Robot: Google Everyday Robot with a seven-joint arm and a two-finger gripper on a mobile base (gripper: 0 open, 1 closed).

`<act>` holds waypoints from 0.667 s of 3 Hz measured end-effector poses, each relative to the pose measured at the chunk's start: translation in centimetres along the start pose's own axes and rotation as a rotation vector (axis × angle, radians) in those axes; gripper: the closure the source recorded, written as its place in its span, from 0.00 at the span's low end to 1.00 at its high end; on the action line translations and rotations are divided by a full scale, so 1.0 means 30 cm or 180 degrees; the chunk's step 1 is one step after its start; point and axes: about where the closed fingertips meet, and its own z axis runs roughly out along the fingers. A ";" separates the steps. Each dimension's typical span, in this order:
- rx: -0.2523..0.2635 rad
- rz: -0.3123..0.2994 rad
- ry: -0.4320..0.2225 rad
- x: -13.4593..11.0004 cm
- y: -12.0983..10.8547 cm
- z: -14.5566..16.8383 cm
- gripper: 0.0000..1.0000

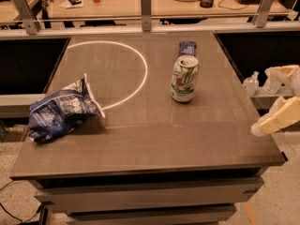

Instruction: Move 7up can near rxbar blueberry

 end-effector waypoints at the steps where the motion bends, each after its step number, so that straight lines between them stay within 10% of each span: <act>1: 0.0118 -0.0006 -0.0923 0.001 -0.025 0.068 0.00; 2: 0.0184 0.0076 -0.1650 -0.044 0.002 0.055 0.00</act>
Offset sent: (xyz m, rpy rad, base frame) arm -0.0018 0.0203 0.0185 0.7180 -0.4240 -0.0298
